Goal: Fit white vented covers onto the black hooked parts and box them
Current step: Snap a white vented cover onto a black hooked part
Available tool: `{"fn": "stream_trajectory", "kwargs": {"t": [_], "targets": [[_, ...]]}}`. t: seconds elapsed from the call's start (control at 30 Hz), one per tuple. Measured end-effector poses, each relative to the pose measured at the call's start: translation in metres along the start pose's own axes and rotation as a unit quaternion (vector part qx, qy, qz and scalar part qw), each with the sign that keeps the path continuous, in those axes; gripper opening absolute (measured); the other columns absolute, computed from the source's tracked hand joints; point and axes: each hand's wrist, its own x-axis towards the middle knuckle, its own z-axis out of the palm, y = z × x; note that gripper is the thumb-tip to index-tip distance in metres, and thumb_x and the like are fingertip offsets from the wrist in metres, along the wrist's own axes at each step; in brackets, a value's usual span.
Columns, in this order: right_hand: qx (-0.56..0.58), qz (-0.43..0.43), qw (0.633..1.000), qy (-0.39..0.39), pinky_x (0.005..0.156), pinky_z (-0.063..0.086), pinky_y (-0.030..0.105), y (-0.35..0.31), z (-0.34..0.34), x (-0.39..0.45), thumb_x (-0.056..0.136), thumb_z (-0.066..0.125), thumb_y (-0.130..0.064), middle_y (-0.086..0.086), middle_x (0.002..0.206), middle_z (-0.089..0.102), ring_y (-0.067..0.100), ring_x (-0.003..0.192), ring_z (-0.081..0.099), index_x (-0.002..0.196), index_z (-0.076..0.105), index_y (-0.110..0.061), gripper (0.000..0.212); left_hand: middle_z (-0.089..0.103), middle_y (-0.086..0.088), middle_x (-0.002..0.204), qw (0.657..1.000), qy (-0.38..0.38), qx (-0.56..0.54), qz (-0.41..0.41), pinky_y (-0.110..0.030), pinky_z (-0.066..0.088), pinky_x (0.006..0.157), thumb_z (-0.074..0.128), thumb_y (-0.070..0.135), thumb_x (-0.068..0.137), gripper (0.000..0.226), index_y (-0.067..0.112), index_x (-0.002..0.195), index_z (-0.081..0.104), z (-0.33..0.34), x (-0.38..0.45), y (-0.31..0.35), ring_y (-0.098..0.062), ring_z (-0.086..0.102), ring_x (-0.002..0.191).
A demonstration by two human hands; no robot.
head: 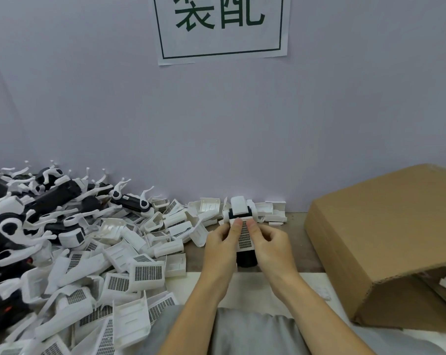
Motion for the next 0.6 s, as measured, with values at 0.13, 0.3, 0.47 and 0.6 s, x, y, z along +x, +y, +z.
{"fn": "stream_trajectory", "kwargs": {"t": [0.13,0.3,0.47,0.6], "targets": [[0.043,0.041,0.997,-0.039,0.076,0.061,0.037,-0.0004,-0.0028,0.0008,0.102,0.055,-0.029,0.000,0.091,0.078,0.016,0.088,0.075,0.095,0.079,-0.023,0.026,0.078,-0.003,0.094,1.000,-0.008,0.015,-0.007,-0.032,0.061,0.071,0.061,0.017,0.099,0.016,0.019,0.101,0.077,-0.0013,0.0001,-0.0028,-0.017,0.075,0.090],[-0.064,0.008,0.997,-0.036,0.059,0.049,0.017,0.0015,-0.0029,0.0009,0.102,0.054,-0.027,-0.012,0.083,0.077,0.003,0.079,0.071,0.090,0.076,-0.028,0.025,0.078,-0.001,0.087,0.999,0.024,0.038,0.007,-0.018,0.054,0.061,0.064,0.013,0.097,0.015,0.020,0.097,0.077,-0.0038,0.0031,-0.0029,-0.010,0.075,0.080],[-0.037,0.011,0.999,-0.022,0.075,0.058,0.033,0.0021,-0.0020,0.0014,0.102,0.054,-0.034,-0.006,0.084,0.077,0.009,0.083,0.072,0.085,0.079,-0.025,0.031,0.078,-0.008,0.094,0.999,-0.016,-0.020,-0.030,-0.034,0.059,0.066,0.066,0.022,0.096,0.014,0.016,0.098,0.079,-0.0053,0.0027,-0.0024,-0.021,0.075,0.089],[-0.017,0.028,0.999,-0.012,0.069,0.056,0.034,0.0043,-0.0031,0.0048,0.102,0.054,-0.037,0.000,0.082,0.078,0.016,0.082,0.074,0.082,0.080,-0.021,0.037,0.078,-0.008,0.100,0.999,-0.039,0.016,-0.021,-0.030,0.059,0.075,0.069,0.011,0.093,0.017,0.012,0.109,0.074,-0.0048,0.0027,-0.0036,-0.021,0.074,0.097]]}}
